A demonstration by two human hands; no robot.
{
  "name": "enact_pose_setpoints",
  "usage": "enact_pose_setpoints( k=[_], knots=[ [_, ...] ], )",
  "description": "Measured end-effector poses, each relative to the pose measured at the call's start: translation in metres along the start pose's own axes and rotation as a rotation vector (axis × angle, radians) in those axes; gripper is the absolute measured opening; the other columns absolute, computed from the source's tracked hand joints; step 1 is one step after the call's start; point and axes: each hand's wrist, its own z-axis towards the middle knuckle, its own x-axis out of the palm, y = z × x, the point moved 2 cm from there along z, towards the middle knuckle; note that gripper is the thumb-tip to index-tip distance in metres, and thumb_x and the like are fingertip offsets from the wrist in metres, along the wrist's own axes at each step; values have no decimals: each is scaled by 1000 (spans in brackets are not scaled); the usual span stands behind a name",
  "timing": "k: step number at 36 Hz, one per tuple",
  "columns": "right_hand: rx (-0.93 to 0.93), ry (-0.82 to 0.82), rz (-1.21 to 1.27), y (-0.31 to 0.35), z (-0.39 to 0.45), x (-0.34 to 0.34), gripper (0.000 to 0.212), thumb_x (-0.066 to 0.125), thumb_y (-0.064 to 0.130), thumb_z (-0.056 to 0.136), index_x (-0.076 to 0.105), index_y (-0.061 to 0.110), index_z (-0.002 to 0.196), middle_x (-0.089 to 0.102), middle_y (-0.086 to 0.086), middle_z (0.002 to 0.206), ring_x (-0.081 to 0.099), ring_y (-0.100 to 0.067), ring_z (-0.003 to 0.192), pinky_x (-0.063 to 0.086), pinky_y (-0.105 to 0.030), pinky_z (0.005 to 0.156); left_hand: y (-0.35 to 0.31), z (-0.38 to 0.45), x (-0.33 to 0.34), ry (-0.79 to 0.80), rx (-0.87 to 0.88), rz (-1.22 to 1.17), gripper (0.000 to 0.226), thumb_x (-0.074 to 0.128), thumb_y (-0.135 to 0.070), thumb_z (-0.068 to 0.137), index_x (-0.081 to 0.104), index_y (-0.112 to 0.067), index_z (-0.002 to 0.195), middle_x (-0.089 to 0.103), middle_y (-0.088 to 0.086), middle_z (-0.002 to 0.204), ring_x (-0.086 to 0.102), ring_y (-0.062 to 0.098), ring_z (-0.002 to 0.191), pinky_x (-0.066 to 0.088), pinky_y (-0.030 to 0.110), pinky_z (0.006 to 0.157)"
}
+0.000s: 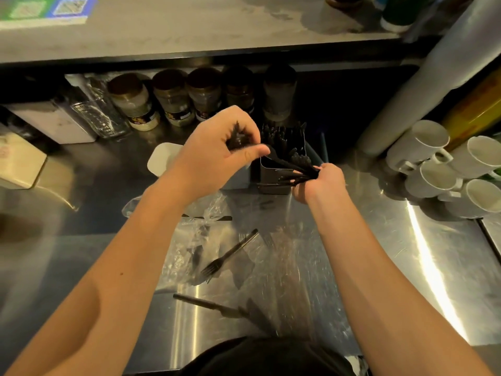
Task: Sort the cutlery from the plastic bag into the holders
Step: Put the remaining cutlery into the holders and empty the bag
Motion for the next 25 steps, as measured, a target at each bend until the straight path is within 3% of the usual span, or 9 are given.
enact_pose_setpoints(
  k=[3, 5, 9, 12, 16, 18, 20, 22, 25],
  knots=[
    [46, 20, 57, -3, 2, -1, 16, 47, 15, 100, 57, 9, 89, 65, -5, 85, 66, -21, 52, 50, -28, 35, -6, 3, -4, -272, 58, -228, 16, 61, -14, 97, 53, -27, 93, 71, 11, 91, 63, 37, 77, 52, 40, 63],
    [58, 21, 72, -4, 7, -3, 25, 46, 17, 101, 47, 13, 77, 53, 0, 64, 49, -15, 27, 43, -22, 32, -8, 7, -16, -440, 90, -428, 16, 49, -7, 102, 42, -20, 94, 75, 5, 88, 68, 38, 74, 50, 40, 49],
    [62, 34, 56, -7, 16, -6, 20, 50, 14, 96, 44, 18, 77, 42, 6, 46, 36, -12, 29, 37, -18, 39, -6, 20, -40, -608, 150, -452, 13, 41, -1, 103, 34, -8, 96, 59, 9, 68, 67, 25, 59, 53, 37, 58],
    [91, 82, 0, -10, 11, 0, 36, 52, 23, 99, 39, 20, 65, 36, 9, 47, 31, -10, 32, 31, -17, 37, -2, 29, -33, -455, 70, -372, 14, 50, -6, 101, 37, -7, 98, 45, 8, 69, 53, 15, 49, 46, 31, 50],
    [142, 165, -45, -14, 6, 11, 43, 51, 29, 101, 36, 21, 61, 32, 10, 42, 27, -9, 30, 27, -17, 43, 5, 26, 4, 111, -59, 2, 39, 78, -28, 82, 51, -24, 109, 52, -4, 81, 54, 9, 73, 50, 28, 75],
    [123, 179, -62, -16, 6, 14, 43, 52, 27, 100, 35, 21, 61, 32, 9, 44, 29, -9, 34, 31, -17, 48, 8, 20, 22, 345, -116, 135, 37, 80, -38, 79, 57, -29, 107, 59, -16, 87, 57, 1, 79, 46, 23, 74],
    [99, 172, -94, -18, 7, 15, 41, 54, 26, 98, 35, 20, 63, 33, 7, 52, 33, -11, 45, 37, -22, 61, 8, 14, 33, 404, -143, 112, 23, 74, -37, 86, 58, -34, 102, 57, -24, 80, 54, -3, 74, 40, 12, 67],
    [85, 142, -138, -19, 11, 14, 40, 56, 26, 96, 35, 20, 64, 35, 7, 55, 36, -13, 54, 38, -24, 65, 7, 11, 37, 406, -168, 65, 15, 69, -34, 91, 59, -41, 99, 58, -21, 78, 55, 0, 74, 44, 14, 69],
    [60, 110, -166, -21, 15, 13, 30, 62, 29, 92, 44, 19, 70, 54, 9, 80, 55, -18, 84, 44, -28, 89, 7, 7, 36, 426, -175, 28, 26, 68, -26, 94, 59, -50, 99, 66, -25, 91, 62, -6, 90, 47, 11, 82]
  ],
)
